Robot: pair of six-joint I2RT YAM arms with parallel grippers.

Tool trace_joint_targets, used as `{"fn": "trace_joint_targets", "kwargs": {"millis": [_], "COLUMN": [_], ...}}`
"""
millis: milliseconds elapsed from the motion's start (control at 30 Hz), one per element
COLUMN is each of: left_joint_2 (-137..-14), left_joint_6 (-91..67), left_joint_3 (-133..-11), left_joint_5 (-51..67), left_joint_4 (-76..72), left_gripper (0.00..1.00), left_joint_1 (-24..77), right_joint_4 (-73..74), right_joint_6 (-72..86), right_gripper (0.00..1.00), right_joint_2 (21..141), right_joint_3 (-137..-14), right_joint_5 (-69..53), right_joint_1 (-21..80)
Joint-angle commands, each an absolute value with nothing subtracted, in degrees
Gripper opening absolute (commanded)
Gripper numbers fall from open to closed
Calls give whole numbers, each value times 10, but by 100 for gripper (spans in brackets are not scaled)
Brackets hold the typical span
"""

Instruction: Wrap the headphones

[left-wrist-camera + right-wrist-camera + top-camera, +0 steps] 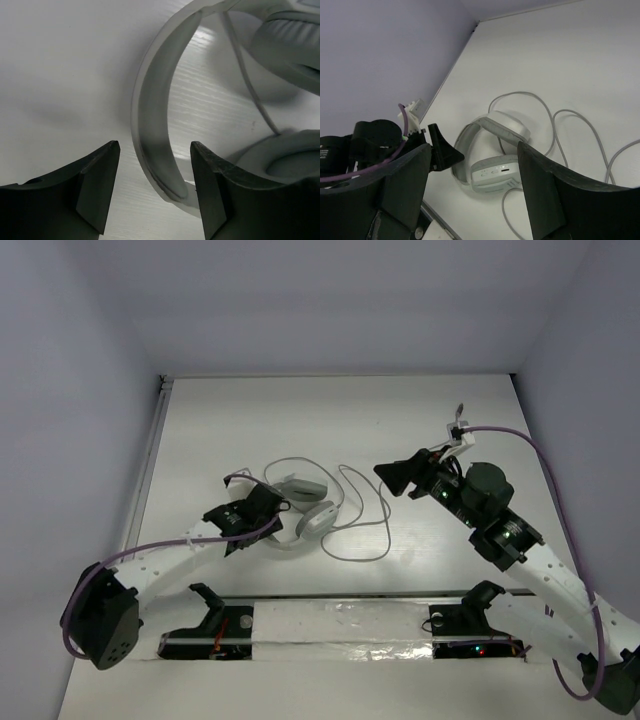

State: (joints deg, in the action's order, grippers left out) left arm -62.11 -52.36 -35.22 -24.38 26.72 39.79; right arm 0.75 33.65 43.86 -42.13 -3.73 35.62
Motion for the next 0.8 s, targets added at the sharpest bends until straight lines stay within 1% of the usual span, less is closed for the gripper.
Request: {"fn": "trace_joint_targets", "kwargs": {"millis": [0,100,200,233,300,400,467,500,533,633,767], "left_joint_2": [-655,-692,-722,-729,-756,-790,-799,-802,-802,-799,-808], "left_joint_6": [-572,-568,-560,-553,-544,-516,-495,-490,-486,-464,-448], "left_joint_3": [-338,-345,-360,-367,-402,-456,-468,-468,-465,-439,-415], "left_joint_5": [-256,-270,-282,-294,-312,-346,-361,-361,-362,-332,-311], "left_joint_4": [257,234,201,186,183,199,206,204,200,175,135], "left_gripper": [54,51,37,29,23,23,28,33,46,59,61], "left_joint_1": [400,400,400,400,400,389,382,374,374,352,347], "right_joint_4": [-26,-24,-24,-24,-25,-20,-20,-20,-19,-23,-28], "right_joint_6": [332,332,331,332,332,331,332,332,330,332,332], "right_gripper": [75,75,75,75,75,75,75,75,75,75,75], "right_joint_2": [434,432,431,431,433,434,432,431,432,439,449], "right_joint_3": [-416,-416,-416,-415,-414,-414,-410,-410,-410,-411,-413], "right_joint_5": [-48,-52,-52,-55,-57,-57,-50,-47,-45,-48,-57], "right_joint_1": [354,354,354,354,354,354,354,354,354,354,354]}}
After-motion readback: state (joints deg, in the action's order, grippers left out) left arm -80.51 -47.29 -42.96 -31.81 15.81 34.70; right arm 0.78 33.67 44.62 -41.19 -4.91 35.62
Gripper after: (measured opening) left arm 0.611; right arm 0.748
